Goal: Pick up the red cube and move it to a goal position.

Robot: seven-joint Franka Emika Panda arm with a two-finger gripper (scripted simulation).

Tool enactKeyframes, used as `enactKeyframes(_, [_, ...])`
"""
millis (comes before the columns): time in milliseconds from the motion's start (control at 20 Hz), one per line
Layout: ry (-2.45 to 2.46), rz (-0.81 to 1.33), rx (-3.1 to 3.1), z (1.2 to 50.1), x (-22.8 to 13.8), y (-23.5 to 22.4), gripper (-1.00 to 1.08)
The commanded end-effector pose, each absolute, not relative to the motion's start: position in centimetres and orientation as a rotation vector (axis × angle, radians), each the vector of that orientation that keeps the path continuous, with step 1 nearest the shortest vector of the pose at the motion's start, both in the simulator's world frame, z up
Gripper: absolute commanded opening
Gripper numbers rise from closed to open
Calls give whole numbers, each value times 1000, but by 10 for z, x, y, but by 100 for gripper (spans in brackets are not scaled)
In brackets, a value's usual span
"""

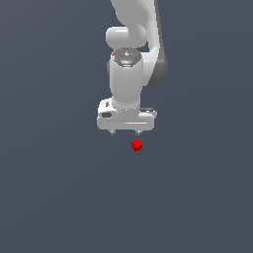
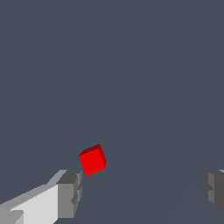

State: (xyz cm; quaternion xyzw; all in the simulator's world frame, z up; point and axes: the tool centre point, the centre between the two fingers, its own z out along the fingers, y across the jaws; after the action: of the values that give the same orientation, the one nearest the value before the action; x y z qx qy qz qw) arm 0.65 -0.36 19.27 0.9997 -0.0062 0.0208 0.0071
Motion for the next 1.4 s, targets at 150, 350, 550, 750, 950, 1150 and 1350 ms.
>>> enactKeyframes(150, [-10,64,3127,190,6,-2,100])
enactKeyframes(350, [34,59,3128,176,3,3,100])
enactKeyframes(550, [114,49,3130,150,-3,12,100])
enactKeyframes(750, [231,36,3127,114,-12,25,100])
enactKeyframes(950, [355,21,3120,74,-22,39,100])
enactKeyframes(1150, [446,10,3111,45,-31,48,100])
enactKeyframes(1350, [501,3,3103,28,-36,53,100])
